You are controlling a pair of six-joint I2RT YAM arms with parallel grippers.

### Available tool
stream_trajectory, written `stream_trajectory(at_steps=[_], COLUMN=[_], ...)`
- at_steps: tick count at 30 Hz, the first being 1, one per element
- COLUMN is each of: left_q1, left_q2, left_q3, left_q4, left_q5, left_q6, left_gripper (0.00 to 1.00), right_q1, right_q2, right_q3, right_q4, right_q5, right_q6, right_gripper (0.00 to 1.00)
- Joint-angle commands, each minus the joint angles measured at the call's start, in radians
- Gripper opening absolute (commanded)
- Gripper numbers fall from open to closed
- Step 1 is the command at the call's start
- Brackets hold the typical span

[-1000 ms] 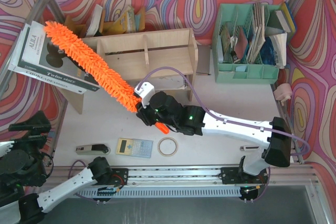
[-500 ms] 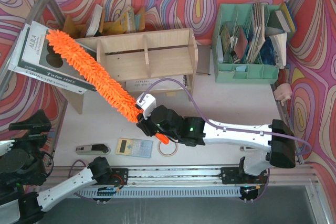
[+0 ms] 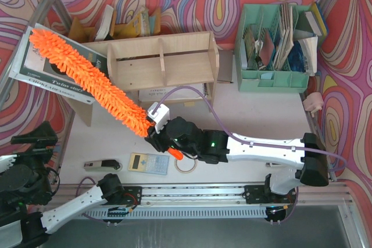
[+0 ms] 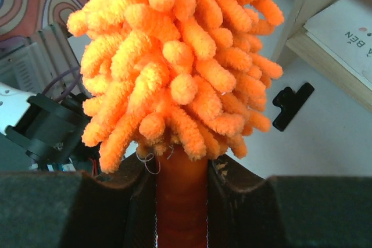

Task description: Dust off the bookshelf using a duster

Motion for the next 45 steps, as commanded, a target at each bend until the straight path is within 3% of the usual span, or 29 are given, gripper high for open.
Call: stream_trajectory(at_steps=[1, 10, 21, 27, 45], left_q1=[-0.009, -0.015, -0.02, -0.02, -0.02], left_q2=[-0.021, 0.027, 0.139, 0.159, 0.158], left_q3=[-0.013, -0.019, -0.031, -0.037, -0.048], left_q4=[0.014, 0.021, 0.076, 0.107, 0.14], left_q5=[-0.021, -0.01, 0.026, 0.033, 0.045], left_q6=[0.011, 0.016, 0.062, 0.104, 0.13], left_gripper=[0.98, 0.98, 0.98, 0.98, 0.98], right_q1=[0.005, 0.004, 0.039, 0.036, -0.063], right_q2=[-0.012, -0.007, -0.009, 0.009, 0.015], right_q3=[0.021, -0.042, 0.033, -0.003, 0.182], right_q4=[0.056, 0.041, 0.064, 0.03, -0.343], right_q5=[0.035, 0.082, 0.042, 0.14, 0.326], right_q6=[-0.005, 0.052, -0.007, 0.023, 0.183], right_gripper=[0.0, 0.0, 0.0, 0.0, 0.0])
